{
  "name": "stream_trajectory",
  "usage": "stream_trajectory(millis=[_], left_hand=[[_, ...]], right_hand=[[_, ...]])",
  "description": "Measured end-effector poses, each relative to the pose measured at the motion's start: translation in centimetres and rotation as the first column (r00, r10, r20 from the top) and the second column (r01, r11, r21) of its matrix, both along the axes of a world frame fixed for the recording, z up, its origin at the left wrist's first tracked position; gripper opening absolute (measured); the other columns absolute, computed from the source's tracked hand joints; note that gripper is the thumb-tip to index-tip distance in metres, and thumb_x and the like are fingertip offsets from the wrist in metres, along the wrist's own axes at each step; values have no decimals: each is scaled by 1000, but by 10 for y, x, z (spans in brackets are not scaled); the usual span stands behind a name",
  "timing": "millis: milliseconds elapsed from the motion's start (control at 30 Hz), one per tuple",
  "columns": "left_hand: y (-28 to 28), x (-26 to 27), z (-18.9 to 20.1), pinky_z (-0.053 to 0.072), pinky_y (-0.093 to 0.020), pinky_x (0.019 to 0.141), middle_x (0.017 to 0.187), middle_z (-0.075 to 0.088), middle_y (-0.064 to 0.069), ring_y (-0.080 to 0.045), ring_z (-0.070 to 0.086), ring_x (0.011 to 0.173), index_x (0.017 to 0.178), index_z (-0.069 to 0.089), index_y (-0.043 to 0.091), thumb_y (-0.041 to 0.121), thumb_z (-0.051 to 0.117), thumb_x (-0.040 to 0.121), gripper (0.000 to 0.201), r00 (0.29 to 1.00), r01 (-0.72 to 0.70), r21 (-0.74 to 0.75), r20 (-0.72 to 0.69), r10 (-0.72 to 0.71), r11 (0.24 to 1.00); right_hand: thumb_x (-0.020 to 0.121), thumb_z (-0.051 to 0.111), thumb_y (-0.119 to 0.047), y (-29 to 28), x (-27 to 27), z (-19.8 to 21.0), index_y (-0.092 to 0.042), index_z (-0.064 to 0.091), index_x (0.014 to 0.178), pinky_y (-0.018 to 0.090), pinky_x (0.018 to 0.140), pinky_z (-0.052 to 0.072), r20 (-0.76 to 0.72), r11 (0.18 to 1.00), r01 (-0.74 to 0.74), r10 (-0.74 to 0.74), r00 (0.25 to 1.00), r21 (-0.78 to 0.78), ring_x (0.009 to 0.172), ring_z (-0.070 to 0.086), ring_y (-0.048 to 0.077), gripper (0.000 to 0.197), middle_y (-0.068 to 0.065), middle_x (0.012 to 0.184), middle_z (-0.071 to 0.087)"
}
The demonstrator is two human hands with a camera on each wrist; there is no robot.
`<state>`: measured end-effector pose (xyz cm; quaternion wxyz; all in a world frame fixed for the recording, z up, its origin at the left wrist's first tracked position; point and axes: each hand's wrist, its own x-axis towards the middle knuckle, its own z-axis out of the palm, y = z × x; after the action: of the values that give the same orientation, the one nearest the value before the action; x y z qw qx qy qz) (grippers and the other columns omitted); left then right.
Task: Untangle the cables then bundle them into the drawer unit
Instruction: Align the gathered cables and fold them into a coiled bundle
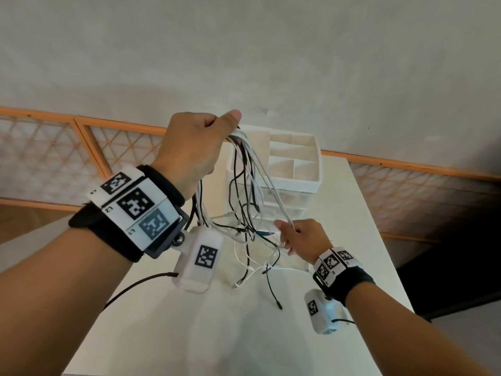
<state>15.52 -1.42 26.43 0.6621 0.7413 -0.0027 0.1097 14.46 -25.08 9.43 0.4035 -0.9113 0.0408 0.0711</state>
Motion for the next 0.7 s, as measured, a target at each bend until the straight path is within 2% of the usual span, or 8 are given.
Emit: stream_trajectory(millis=[100, 200, 333, 400, 467, 533, 633, 700], left_hand=[[-1, -2, -5, 20, -23, 45, 58, 20, -7, -20, 15, 44, 54, 34, 15, 37, 66, 93, 54, 1000, -4, 60, 30, 2, 998], [6, 0, -16, 23, -29, 51, 51, 24, -5, -21, 22, 45, 54, 39, 12, 40, 62, 94, 54, 999, -14, 269, 49, 1, 963], [13, -1, -42, 25, -32, 51, 51, 35, -5, -22, 34, 48, 61, 49, -2, 46, 54, 96, 60, 996, -44, 590, -34, 79, 806], [15, -2, -47, 31, -34, 56, 50, 34, -2, -28, 39, 50, 60, 49, -2, 44, 55, 97, 59, 992, -95, 532, -17, 123, 841], [18, 0, -40, 35, -39, 60, 44, 30, 7, -35, 42, 52, 51, 38, 9, 40, 58, 96, 58, 987, -161, 379, 36, 159, 911], [20, 3, -28, 29, -37, 57, 37, 22, 9, -27, 27, 46, 49, 30, 18, 41, 61, 94, 59, 982, -183, 255, 94, 164, 950], [17, 5, -15, 28, -35, 56, 42, 19, 8, -23, 24, 51, 51, 30, 19, 44, 62, 92, 58, 979, -166, 216, 157, 133, 962], [12, 7, -18, 27, -33, 55, 48, 24, 2, -22, 26, 50, 53, 32, 17, 43, 61, 93, 56, 987, -115, 280, 139, 78, 953]], right_hand=[[99, 38, -60, -7, -4, 3, -22, 75, 71, 39, 92, 53, -130, 988, -24, 4, 992, -154, 84, 71, 27, 60, 7, 83, 75], [102, 29, -57, -15, 9, 39, -23, 76, 92, 35, 76, 52, 35, 982, 175, -173, 984, -64, 76, 67, 27, 58, 13, 85, 71], [100, 50, -39, -37, 23, 90, -35, 73, 75, 41, 63, 50, 436, 869, 382, -489, 755, 315, 63, 60, 26, 34, 13, 86, 72], [95, 60, -29, -56, 23, 84, -19, 76, 81, 37, 62, 46, 494, 890, 425, -449, 745, 167, 71, 62, 32, 24, 18, 94, 72], [93, 63, -36, -73, 16, 52, -10, 74, 90, 31, 65, 42, 373, 881, 408, -304, 877, -241, 81, 63, 34, 29, 20, 94, 70], [94, 60, -40, -81, 3, 13, -22, 74, 92, 31, 73, 44, 126, 833, 298, -271, 954, -466, 92, 65, 35, 23, 17, 100, 71], [96, 54, -40, -81, -7, -20, -18, 74, 103, 36, 80, 53, -107, 868, 304, -371, 922, -394, 94, 67, 36, 30, 18, 101, 72], [98, 53, -43, -79, -3, -14, -9, 73, 98, 35, 63, 57, -118, 904, 405, -421, 899, -137, 66, 67, 29, 39, 14, 78, 73]])
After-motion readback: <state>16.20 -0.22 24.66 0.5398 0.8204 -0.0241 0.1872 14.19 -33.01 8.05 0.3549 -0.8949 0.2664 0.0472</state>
